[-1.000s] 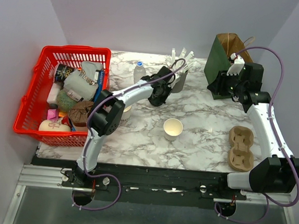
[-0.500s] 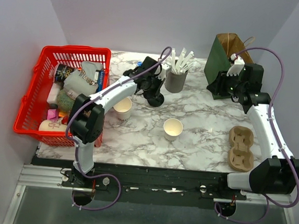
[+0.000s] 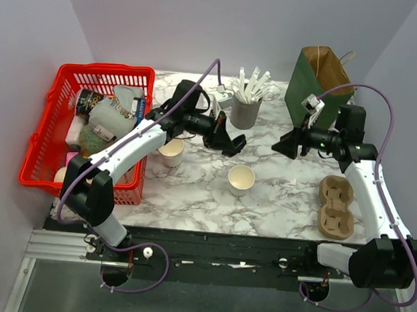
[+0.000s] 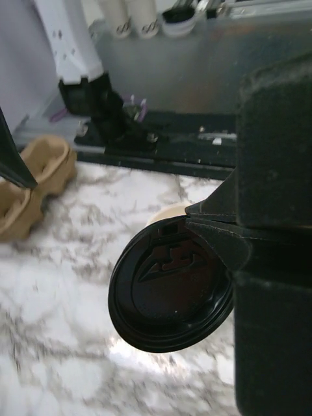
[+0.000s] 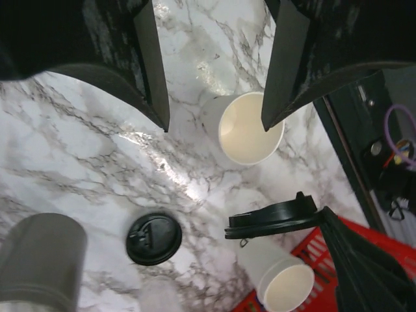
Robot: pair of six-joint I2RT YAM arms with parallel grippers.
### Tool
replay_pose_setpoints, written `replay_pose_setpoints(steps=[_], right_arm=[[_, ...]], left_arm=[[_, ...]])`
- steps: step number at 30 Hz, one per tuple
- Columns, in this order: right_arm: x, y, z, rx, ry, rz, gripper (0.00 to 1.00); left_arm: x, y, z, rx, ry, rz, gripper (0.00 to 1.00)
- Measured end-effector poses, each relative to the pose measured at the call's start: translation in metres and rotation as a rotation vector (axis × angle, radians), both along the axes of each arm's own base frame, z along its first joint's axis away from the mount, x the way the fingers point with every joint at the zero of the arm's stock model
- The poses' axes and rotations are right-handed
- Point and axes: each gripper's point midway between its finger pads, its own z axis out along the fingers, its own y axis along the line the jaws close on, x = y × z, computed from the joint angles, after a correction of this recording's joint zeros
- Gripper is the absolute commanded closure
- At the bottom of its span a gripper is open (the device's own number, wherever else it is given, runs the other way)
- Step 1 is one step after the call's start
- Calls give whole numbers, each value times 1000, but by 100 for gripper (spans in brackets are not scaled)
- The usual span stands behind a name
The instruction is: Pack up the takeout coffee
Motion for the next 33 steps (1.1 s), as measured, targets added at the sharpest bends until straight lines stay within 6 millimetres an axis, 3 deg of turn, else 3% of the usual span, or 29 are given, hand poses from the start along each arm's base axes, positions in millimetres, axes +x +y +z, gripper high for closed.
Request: replay_pose_setpoints(steps=[2,8,14,18,23,33], right_arm=[[-11,4,-8,-1,-19,72,27],[-40,17,-20,-49,-171,297,25],[-77,48,-30,-108,-324,552,25],[-82,56,-31,-109,-361,585,25],[-77,59,-32,-105,-371,570,25],[-81,51,-41,-96,-234,414,25]], left_arm=[[-13,-3,6,-47,25,-60,100],[-43,4,-4,-55,105,-177,100],[-75,13,-10,-3,112,-307,100],[-87,10,-9,2,122,-388,100],[-90,3,-20,7,201,-439,100],[-68,-15,-31,2,254,-401,100]])
